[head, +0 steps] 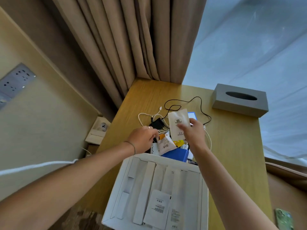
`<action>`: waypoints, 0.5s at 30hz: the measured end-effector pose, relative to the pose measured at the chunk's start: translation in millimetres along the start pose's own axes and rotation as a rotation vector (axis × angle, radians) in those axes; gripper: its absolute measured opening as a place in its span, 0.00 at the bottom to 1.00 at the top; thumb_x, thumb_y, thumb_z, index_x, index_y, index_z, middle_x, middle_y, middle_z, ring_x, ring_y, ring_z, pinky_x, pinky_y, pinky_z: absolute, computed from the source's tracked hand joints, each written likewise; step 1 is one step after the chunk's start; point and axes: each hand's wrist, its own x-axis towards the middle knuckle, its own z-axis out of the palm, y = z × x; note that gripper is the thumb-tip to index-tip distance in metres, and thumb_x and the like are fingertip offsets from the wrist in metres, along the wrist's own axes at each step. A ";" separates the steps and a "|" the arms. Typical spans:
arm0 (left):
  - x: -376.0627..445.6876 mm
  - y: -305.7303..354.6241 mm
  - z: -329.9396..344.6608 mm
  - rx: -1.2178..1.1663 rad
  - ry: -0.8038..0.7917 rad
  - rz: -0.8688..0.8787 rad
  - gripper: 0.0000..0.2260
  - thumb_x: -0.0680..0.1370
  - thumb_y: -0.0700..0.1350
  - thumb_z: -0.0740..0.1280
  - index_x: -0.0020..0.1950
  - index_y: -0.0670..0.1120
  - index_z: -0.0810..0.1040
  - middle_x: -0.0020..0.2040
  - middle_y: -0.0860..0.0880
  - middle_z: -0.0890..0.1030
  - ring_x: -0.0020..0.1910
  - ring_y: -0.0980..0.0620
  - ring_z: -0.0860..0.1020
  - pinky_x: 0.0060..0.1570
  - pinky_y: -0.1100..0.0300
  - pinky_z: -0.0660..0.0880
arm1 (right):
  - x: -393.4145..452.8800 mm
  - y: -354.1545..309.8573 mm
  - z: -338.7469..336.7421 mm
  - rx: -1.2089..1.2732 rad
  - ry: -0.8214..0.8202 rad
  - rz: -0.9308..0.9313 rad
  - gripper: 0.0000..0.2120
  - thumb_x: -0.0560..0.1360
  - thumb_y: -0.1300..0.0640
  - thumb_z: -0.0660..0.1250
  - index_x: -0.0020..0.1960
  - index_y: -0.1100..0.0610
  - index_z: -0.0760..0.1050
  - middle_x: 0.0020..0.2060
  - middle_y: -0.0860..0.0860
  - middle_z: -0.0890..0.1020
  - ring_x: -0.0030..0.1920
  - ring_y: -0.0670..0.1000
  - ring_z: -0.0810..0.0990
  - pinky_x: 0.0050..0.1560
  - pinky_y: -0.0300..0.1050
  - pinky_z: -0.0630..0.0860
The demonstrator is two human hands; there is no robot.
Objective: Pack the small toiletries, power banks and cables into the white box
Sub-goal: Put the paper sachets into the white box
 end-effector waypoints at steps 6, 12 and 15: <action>43.6 -1.3 26.5 0.296 -0.188 0.229 0.26 0.74 0.34 0.68 0.71 0.51 0.71 0.66 0.48 0.74 0.63 0.47 0.73 0.48 0.52 0.80 | -31.2 0.4 -17.8 0.253 0.023 0.118 0.12 0.73 0.65 0.75 0.49 0.52 0.77 0.45 0.51 0.84 0.43 0.51 0.84 0.33 0.39 0.77; 62.0 5.4 32.9 0.747 -0.236 0.677 0.21 0.70 0.40 0.75 0.62 0.47 0.78 0.65 0.47 0.79 0.64 0.46 0.72 0.52 0.52 0.73 | -67.4 2.6 -21.8 0.259 -0.067 0.058 0.21 0.72 0.69 0.75 0.59 0.52 0.77 0.49 0.50 0.86 0.47 0.51 0.87 0.40 0.44 0.84; 67.0 6.8 33.9 0.850 -0.289 0.702 0.14 0.73 0.42 0.73 0.58 0.49 0.81 0.61 0.50 0.81 0.63 0.48 0.73 0.58 0.52 0.70 | -90.9 9.8 -23.3 0.189 -0.125 0.027 0.15 0.72 0.67 0.74 0.52 0.50 0.82 0.43 0.47 0.88 0.43 0.47 0.87 0.40 0.42 0.83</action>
